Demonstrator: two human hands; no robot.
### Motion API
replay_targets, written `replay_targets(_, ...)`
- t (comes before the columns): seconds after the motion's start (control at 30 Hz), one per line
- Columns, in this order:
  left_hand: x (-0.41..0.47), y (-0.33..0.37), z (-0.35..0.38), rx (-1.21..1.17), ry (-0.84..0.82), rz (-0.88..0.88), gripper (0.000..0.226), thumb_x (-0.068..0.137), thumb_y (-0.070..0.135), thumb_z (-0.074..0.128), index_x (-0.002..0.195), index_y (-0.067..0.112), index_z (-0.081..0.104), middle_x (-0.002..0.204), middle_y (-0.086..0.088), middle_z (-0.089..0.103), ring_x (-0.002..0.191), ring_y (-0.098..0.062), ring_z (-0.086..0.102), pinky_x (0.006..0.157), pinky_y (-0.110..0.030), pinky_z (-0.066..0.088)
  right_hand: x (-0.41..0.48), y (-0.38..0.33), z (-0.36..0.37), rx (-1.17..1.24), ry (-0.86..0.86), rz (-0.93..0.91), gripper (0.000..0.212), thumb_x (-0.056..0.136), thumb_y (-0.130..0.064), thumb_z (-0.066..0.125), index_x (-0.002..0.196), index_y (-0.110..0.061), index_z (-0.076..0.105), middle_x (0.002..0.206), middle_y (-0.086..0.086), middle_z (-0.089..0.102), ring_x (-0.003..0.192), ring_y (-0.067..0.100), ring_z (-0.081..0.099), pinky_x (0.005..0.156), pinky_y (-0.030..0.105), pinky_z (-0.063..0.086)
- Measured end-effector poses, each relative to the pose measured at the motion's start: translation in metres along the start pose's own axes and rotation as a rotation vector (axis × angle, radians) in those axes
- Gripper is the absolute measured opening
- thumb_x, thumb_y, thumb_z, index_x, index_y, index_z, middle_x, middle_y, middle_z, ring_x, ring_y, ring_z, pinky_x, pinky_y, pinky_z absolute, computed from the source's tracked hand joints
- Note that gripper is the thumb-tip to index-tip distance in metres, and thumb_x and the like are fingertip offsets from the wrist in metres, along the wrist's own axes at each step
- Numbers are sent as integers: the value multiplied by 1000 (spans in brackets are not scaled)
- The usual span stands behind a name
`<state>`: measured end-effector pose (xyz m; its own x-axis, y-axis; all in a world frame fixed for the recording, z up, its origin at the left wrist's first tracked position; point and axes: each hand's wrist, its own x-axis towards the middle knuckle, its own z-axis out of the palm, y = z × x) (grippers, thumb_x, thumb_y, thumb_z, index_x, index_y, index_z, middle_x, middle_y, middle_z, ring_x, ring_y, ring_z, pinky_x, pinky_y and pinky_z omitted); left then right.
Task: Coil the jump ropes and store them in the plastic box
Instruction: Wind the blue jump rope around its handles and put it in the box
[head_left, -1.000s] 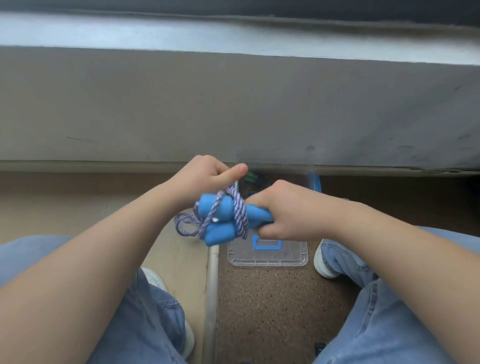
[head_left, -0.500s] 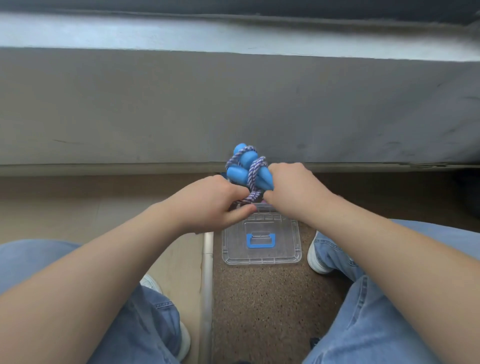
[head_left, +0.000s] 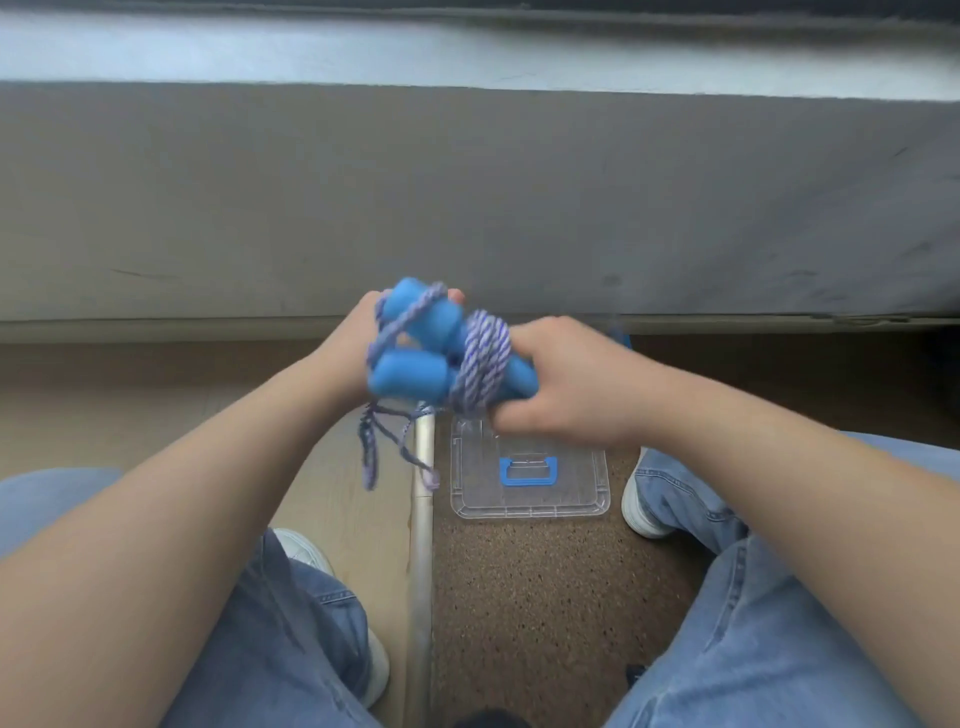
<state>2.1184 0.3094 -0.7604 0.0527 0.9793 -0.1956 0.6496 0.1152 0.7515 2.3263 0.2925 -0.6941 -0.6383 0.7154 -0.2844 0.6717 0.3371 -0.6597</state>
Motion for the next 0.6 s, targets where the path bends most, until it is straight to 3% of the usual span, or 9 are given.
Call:
replay_targets(0.03,-2,-2,5,78,-18,91,34,100,26,52,75,22,75,70,9,61,58,-2,54,64,-20,47,2,3,-5,-28,96,46,17,77,-26,73,78,-17,59,67,-3,63,59,10,58,54,25,45)
replay_targets(0.07,-5,0,10,122,-41,180,31,99,27,47,78,21,68,71,9,60,63,-11,56,63,-26,47,5,8,-10,-74,177,102,17,77,-28,72,75,-18,58,67,-2,63,62,15,59,55,29,45)
replay_targets(0.17,-15,9,21,224,-142,295,41,106,35,36,69,27,53,58,9,54,62,-11,54,59,-31,36,13,24,-14,-159,303,262,24,80,-28,67,67,-22,48,65,-5,55,60,12,51,50,28,35)
replay_targets(0.27,-19,13,25,374,-228,443,38,102,44,38,69,26,44,57,5,51,58,-10,50,56,-34,38,21,40,-5,-193,313,360,24,82,-28,65,70,-22,45,70,-4,51,62,16,52,52,27,33)
replay_targets(0.37,-18,10,22,498,-191,562,46,95,54,38,66,19,46,51,2,45,50,-16,44,49,-34,35,24,45,10,-335,210,421,21,86,-28,66,86,-18,48,86,4,56,75,27,52,65,28,37)
replay_targets(0.47,-18,14,18,567,-88,644,52,89,59,45,59,17,47,48,0,40,48,-24,40,45,-32,33,19,38,20,-473,-24,363,18,89,-26,63,93,-15,50,100,9,65,81,29,59,65,30,41)
replay_targets(0.53,-16,16,13,544,5,636,56,89,59,47,55,15,48,48,-1,38,49,-26,39,43,-34,37,16,31,25,-472,-177,302,19,87,-23,62,98,-8,57,98,8,68,78,25,62,60,32,45)
replay_targets(0.6,-15,17,7,515,58,624,58,93,56,44,53,14,38,46,-3,33,48,-28,35,43,-35,37,14,25,20,-439,-264,259,21,83,-24,64,101,-12,61,93,7,66,75,22,63,58,31,47)
